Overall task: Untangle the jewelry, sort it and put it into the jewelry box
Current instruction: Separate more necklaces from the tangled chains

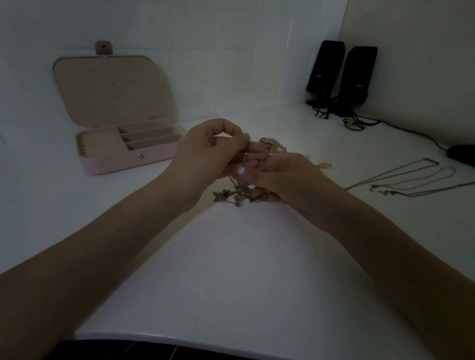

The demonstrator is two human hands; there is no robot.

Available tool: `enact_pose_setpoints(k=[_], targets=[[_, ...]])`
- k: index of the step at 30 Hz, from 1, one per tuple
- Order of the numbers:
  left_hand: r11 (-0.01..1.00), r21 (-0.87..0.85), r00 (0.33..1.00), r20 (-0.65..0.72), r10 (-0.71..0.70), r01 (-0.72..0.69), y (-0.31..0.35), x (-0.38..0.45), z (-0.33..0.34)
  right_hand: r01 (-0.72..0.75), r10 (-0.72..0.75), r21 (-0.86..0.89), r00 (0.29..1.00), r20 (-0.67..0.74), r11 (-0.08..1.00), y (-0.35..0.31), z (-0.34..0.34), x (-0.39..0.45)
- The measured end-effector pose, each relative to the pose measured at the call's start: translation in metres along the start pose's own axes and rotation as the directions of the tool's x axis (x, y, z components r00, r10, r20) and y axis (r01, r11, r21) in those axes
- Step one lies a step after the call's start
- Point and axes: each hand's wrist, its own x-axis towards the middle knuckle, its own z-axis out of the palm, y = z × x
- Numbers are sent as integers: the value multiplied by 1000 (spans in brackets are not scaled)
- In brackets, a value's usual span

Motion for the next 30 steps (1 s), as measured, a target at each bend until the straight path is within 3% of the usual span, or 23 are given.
enact_pose_setpoints(k=[4,7,11,18,21,25,30], targets=[[999,-51,997,-75,-19,15,0,2,-2,-22,22,3,999,36,1000,-2,-3,-1],[1000,-1,992,-121,22,-22,-4,2,-3,61,-65,-85,996,-52,995,-3,-4,-2],[999,-3,989,-145,32,-33,-5,3,-5,116,-115,1,981,-156,993,-1,-9,0],[994,92,993,-99,63,-54,-6,3,-4,151,-141,43,975,-174,988,0,-8,2],[994,95,999,-19,47,-45,-8,1,-5,141,-122,101,978,-171,985,1,-9,1],[960,270,997,53,57,-69,-9,0,-9,142,-118,153,980,-160,978,2,-8,0],[926,358,993,70,100,-119,-11,5,-13,129,-94,193,979,-182,973,-1,-11,-1]])
